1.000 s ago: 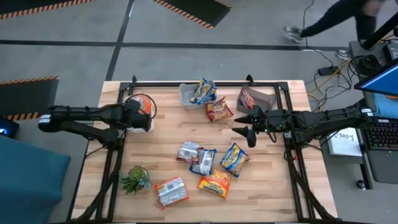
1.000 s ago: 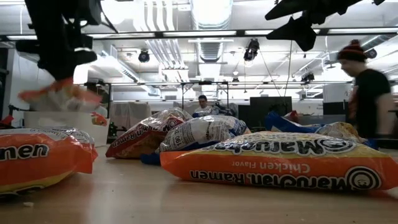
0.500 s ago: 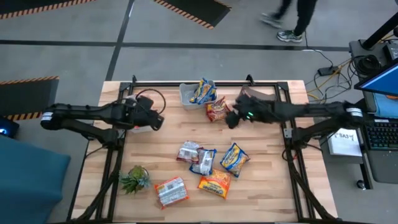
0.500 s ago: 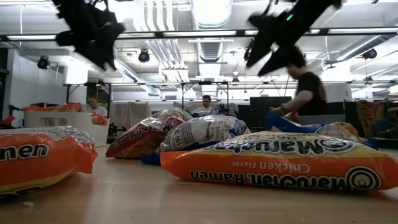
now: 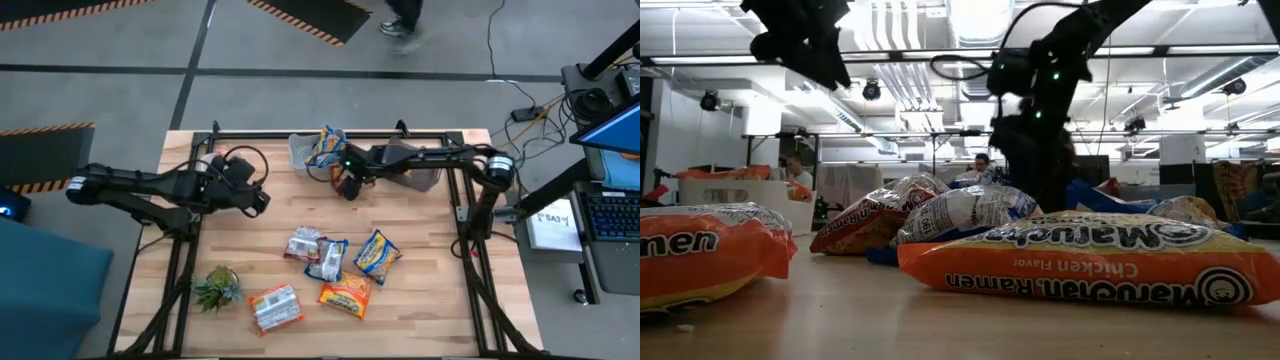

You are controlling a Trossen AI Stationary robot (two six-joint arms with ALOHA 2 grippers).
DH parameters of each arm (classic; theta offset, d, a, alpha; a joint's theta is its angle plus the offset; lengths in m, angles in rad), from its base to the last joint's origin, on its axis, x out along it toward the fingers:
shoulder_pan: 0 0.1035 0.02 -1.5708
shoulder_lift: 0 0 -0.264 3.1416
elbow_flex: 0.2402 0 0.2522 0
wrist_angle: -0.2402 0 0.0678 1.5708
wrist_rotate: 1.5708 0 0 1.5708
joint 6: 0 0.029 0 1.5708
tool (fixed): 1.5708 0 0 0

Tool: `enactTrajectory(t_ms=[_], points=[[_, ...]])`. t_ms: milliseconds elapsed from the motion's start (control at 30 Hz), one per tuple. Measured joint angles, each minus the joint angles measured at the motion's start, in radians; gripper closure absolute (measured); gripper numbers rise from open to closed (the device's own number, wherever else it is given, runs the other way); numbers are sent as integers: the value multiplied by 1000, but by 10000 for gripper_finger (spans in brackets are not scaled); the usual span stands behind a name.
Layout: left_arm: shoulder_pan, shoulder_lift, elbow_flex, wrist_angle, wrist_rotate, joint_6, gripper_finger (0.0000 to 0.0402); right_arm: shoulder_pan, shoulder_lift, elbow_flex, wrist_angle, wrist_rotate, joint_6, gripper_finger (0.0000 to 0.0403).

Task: Sort Maruchan noodles
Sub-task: Put the top middle red noodle pack into the black bin, then put the top red noodle pack into the black bin

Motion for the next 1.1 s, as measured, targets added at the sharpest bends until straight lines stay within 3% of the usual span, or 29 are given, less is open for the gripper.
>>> enactTrajectory(t_ms=[100,200,467,600,833,1000,1100], points=[[-29,0,0,32,0,10,249,0,40,9,6,2,-3,181],[-61,0,0,65,0,31,253,-1,67,17,15,3,-4,214],[-114,0,0,111,0,49,266,0,87,9,56,2,-51,380],[-129,0,0,111,0,49,274,13,21,5,14,2,-59,393],[-134,0,0,114,0,49,284,17,-232,41,-206,-2,-68,395],[-134,20,0,149,-2,56,288,-79,-386,79,-473,6,-17,395],[-134,53,0,181,-2,77,288,-143,-445,45,-490,12,-2,395]])
